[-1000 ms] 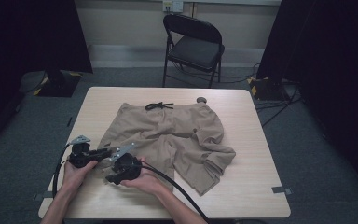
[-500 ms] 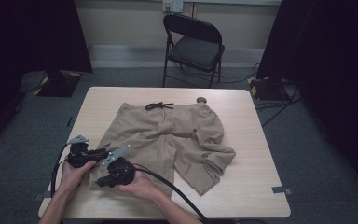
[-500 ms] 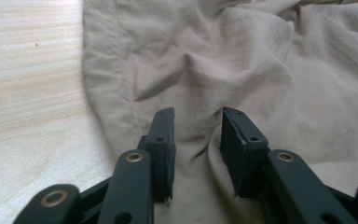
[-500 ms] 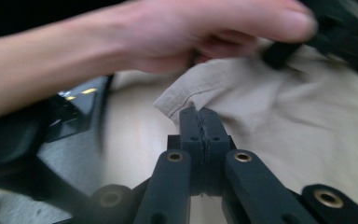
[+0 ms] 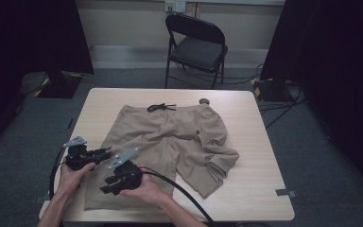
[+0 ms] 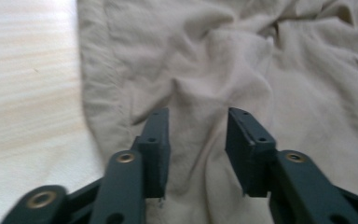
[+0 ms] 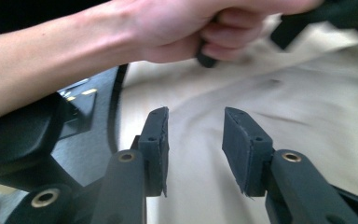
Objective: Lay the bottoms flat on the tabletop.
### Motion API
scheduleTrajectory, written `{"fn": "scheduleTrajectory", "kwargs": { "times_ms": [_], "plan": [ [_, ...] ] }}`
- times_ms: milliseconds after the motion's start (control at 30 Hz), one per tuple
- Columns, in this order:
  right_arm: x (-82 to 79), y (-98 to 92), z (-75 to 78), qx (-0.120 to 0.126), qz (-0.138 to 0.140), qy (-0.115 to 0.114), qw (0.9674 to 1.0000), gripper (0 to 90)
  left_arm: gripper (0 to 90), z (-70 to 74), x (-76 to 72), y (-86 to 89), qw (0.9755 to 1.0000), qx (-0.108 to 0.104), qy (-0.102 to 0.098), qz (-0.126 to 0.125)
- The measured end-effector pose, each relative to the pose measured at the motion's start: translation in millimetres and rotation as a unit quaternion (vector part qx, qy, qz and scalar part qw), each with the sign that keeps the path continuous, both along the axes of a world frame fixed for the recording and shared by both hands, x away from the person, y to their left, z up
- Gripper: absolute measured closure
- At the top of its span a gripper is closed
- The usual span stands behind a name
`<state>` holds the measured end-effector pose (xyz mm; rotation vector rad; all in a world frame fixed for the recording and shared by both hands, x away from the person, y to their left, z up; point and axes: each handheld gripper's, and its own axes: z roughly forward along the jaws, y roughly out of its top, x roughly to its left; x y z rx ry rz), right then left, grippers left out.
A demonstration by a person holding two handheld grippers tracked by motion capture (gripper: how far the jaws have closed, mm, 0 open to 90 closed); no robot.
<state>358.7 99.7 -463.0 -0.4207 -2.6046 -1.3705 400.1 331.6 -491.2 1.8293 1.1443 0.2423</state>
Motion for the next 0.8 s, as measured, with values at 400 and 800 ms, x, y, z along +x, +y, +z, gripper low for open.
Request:
{"fn": "scheduleTrajectory", "kwargs": {
  "times_ms": [400, 800],
  "plan": [
    [15.6, -83.4, -29.7, -0.066, -0.096, -0.023, 0.9929, 60.1, 61.9, -4.7, -10.7, -15.7, 0.9953, 0.046, 0.034, -0.078],
    [-29.2, -113.8, -33.7, -0.051, -0.065, -0.021, 0.9963, 65.1, 53.3, 1.3, -7.6, -6.7, 0.9997, -0.012, 0.010, -0.019]
  ]
}}
